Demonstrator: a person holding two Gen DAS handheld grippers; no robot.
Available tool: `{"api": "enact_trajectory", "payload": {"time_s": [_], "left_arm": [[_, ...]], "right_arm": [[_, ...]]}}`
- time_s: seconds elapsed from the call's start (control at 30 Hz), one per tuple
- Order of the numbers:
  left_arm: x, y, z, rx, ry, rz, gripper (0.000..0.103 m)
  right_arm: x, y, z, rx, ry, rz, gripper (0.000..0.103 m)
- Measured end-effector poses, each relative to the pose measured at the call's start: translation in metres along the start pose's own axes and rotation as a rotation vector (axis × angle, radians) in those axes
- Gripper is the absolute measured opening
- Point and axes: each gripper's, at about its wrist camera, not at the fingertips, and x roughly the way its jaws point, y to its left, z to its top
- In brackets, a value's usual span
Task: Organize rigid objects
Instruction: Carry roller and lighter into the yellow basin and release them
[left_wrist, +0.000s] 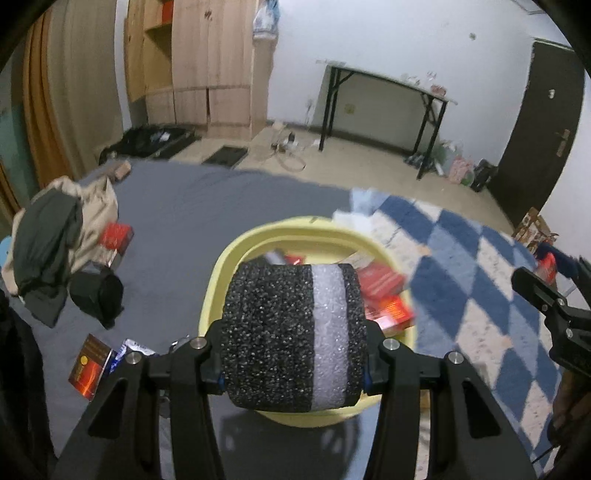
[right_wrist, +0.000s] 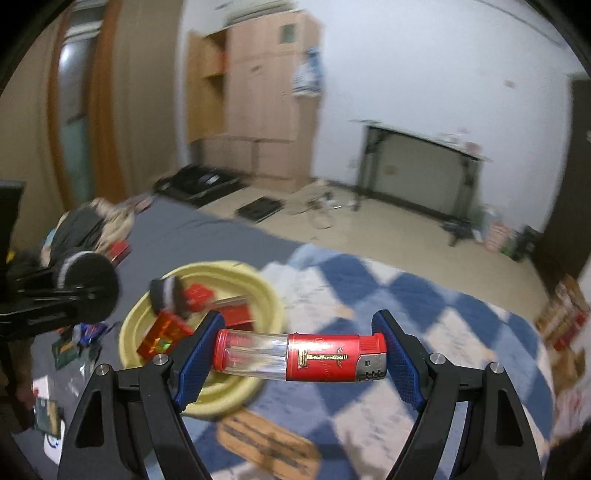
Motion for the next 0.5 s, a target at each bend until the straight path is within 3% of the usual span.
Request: {"api": "enact_trajectory", "payload": {"time_s": [0.2, 0.37, 0.5], "left_arm": [[0.054, 0.03, -0.014, -0.016, 0.086, 0.008, 0.051], [0.085, 0.043, -0.02, -0.034, 0.118, -0.002, 0.051], [0.102, 0.049, -0.024, -0.047, 0.13, 0.008, 0.051]], "right_arm": [[0.085, 0.035, 0.02, -0.131, 0.098, 0.107, 0.082], [0.158, 0.052, 0.038, -0.232, 0.204, 0.111, 0.082], [0.193, 0.062, 0.037, -0.267, 0.261, 0.099, 0.082]]}}
